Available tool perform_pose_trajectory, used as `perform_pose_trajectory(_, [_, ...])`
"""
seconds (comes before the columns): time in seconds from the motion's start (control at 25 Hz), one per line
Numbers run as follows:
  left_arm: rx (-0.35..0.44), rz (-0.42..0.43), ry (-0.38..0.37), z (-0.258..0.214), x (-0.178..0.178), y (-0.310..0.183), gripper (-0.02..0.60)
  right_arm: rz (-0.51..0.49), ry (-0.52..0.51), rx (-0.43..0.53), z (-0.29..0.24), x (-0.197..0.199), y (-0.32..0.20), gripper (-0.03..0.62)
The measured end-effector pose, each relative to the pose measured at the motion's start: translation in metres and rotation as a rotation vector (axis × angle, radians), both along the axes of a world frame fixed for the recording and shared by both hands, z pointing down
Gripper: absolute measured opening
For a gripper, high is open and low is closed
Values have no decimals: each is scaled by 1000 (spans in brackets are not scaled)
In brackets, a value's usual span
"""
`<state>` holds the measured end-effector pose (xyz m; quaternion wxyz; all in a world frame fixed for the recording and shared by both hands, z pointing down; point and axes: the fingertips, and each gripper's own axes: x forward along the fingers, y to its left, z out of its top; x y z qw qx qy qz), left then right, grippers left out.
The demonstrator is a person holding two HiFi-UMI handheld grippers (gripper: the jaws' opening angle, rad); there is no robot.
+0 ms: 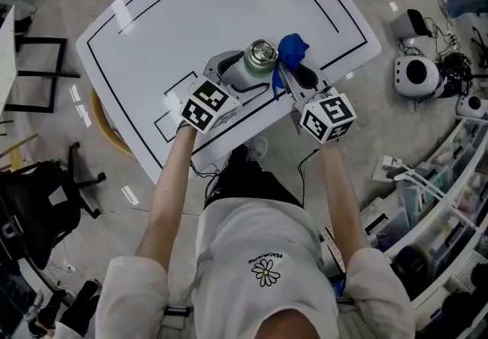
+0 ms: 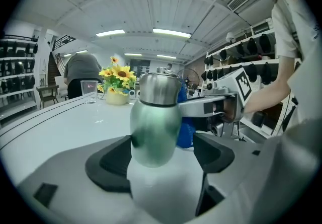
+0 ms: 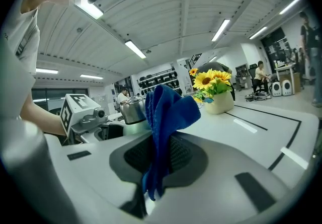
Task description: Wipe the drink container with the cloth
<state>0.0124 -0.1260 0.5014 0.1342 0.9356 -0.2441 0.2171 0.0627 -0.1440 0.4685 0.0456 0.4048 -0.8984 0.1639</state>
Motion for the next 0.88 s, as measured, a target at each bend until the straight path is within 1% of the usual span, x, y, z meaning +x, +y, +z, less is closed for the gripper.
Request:
perform_pose_trajectory(0.12, [-4, -2, -3, 0, 2, 1, 373, 1, 15, 3, 1, 3, -8, 41])
perform_pose_trajectory(0.24, [-1, 3, -26, -1, 2, 5, 373, 0, 16, -1, 2, 4, -5, 41])
perform_pose_trajectory(0.44, [-9, -12, -47, 1, -4, 11, 373, 10, -6, -22, 3, -3, 16, 41])
perform_pose_trajectory(0.56, [-16, -26, -53, 1, -6, 19, 373, -5, -13, -32, 5, -8, 30, 41])
perform_pose_trajectory(0.68, [-29, -20, -65, 0, -7, 33, 373, -17, -18, -37, 7, -12, 40, 41])
perform_pose_trajectory(0.88, [-43, -16, -52, 0, -5, 50, 373, -31, -21, -38, 3, -19, 44, 41])
